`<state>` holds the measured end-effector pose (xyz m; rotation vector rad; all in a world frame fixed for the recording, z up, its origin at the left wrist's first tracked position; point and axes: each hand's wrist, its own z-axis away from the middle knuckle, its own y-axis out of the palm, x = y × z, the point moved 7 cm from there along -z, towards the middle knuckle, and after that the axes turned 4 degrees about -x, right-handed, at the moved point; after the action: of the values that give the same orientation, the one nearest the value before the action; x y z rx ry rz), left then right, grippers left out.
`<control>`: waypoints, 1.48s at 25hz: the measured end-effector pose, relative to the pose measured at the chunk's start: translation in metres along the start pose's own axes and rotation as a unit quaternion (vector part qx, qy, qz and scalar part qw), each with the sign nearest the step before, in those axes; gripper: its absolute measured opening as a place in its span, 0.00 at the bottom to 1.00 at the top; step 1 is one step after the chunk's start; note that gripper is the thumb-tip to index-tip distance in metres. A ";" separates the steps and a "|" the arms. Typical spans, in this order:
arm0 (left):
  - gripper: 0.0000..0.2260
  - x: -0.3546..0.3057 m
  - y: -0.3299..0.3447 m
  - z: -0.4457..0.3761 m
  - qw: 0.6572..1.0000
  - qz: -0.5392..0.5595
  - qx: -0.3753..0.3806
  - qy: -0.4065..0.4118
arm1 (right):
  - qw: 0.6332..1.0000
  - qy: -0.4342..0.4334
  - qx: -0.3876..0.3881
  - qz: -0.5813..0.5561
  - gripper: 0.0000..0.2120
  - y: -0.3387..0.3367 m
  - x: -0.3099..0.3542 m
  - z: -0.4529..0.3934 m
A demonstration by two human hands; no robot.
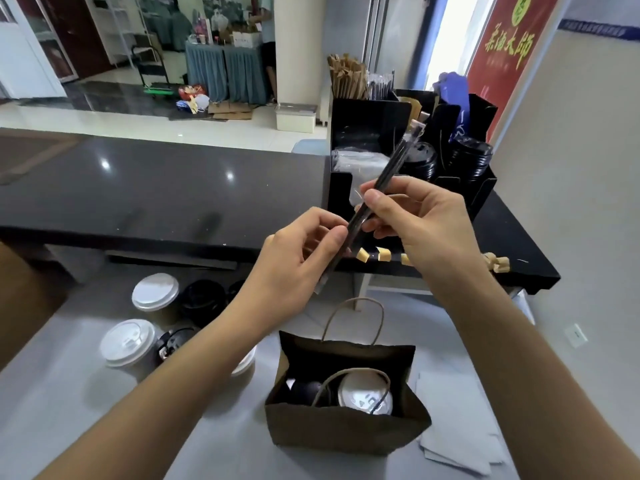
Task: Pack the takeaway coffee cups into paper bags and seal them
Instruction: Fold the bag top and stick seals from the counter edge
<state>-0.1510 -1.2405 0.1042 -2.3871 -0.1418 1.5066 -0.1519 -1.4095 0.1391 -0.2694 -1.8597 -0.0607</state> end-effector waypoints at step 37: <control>0.55 0.118 0.012 0.118 0.913 -0.315 0.249 -0.070 | 0.814 -0.200 0.247 0.487 0.15 0.041 -0.138 0.120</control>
<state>-0.2060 -1.1978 -0.0478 -1.6101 -0.4517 1.2067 -0.2167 -1.3692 -0.0317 -0.8827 -1.8487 1.2533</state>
